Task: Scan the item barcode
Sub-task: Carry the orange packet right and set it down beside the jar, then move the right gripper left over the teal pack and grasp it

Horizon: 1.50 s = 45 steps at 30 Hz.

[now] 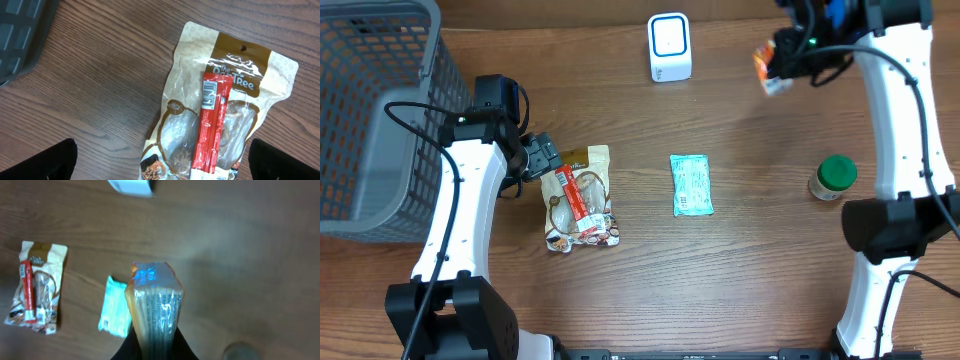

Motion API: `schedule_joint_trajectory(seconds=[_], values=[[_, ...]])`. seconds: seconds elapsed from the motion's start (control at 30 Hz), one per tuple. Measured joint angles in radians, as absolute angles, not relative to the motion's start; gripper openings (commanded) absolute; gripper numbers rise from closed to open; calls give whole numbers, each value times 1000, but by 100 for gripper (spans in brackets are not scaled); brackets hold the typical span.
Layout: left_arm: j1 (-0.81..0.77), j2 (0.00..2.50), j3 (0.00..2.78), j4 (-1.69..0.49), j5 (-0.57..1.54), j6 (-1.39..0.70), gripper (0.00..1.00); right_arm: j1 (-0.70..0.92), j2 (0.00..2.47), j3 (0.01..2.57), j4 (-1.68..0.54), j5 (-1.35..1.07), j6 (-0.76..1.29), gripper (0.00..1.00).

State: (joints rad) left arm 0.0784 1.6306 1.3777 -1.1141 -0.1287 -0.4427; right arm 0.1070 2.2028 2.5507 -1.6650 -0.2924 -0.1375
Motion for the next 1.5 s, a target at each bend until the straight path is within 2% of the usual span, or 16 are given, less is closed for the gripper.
schedule_joint_trajectory(seconds=[0.33, 0.57, 0.93, 1.1, 1.13, 1.3, 1.37, 1.4, 1.5], values=[[78, 1631, 1378, -1113, -129, -443, 100, -14, 2209, 2496, -1694, -405, -86, 4], [78, 1631, 1378, -1114, -129, -443, 100, -4, 2209, 2231, -1679, -426, -92, 4], [78, 1631, 1378, -1114, -129, -443, 100, 0, 2209, 1892, -1452, -433, -119, 5], [78, 1631, 1378, -1114, -129, -443, 100, 0, 2210, 1836, -1391, -437, -123, 16], [78, 1631, 1378, -1114, -129, -443, 100, 0, 2209, 1836, -1390, -438, -123, 21], [78, 1631, 1378, -1114, -129, -443, 100, 0, 2209, 1836, -1381, -439, -123, 78], [78, 1631, 1378, -1114, -129, -443, 100, 0, 2209, 1836, -1381, -435, -125, 95], [78, 1631, 1378, -1114, -129, -443, 100, 0, 2209, 1836, -1381, -431, -125, 100], [78, 1631, 1378, -1114, -129, -443, 100, 0, 2209, 1836, -1376, -421, -125, 100]])
